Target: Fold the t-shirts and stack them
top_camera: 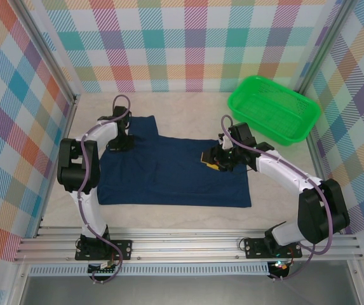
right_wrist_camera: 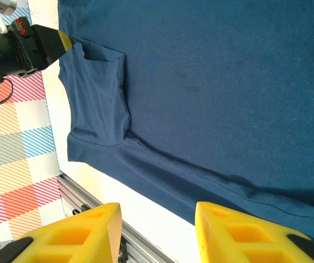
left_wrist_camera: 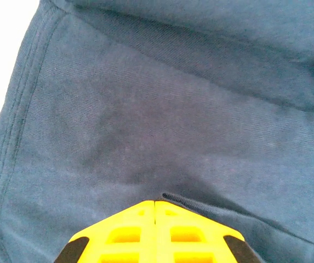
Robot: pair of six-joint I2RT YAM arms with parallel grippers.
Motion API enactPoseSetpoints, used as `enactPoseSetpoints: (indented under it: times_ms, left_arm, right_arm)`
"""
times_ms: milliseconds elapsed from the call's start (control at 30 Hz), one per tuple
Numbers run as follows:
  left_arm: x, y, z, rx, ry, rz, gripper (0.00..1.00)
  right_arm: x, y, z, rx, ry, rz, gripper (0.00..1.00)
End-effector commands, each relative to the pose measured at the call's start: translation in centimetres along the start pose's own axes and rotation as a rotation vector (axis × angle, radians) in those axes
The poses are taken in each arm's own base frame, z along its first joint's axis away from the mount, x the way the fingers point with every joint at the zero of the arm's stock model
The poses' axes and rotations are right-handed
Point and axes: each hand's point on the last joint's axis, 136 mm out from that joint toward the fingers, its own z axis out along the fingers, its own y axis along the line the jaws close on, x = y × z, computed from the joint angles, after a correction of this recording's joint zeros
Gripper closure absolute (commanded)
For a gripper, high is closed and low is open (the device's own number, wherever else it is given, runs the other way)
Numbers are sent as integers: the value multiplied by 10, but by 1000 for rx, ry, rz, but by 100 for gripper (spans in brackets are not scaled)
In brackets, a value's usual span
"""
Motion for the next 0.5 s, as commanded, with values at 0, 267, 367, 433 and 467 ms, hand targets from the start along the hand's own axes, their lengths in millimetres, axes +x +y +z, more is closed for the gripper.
enactPoseSetpoints:
  times_ms: [0,267,367,433,467]
  left_arm:
    - [-19,2,-30,-6,-94,20,100]
    - [-31,-10,-37,17,-118,73,100]
    - [-33,-12,-37,19,-119,77,100]
    - [-34,-15,-37,17,-120,87,100]
    - [-33,-14,-37,12,-117,89,100]
  right_arm:
    - [-1,10,-1,-29,2,-27,60]
    - [-1,9,0,-27,5,-25,60]
    - [-1,9,1,-26,7,-23,60]
    - [0,8,1,-24,10,-21,60]
    - [0,7,2,-24,12,-19,60]
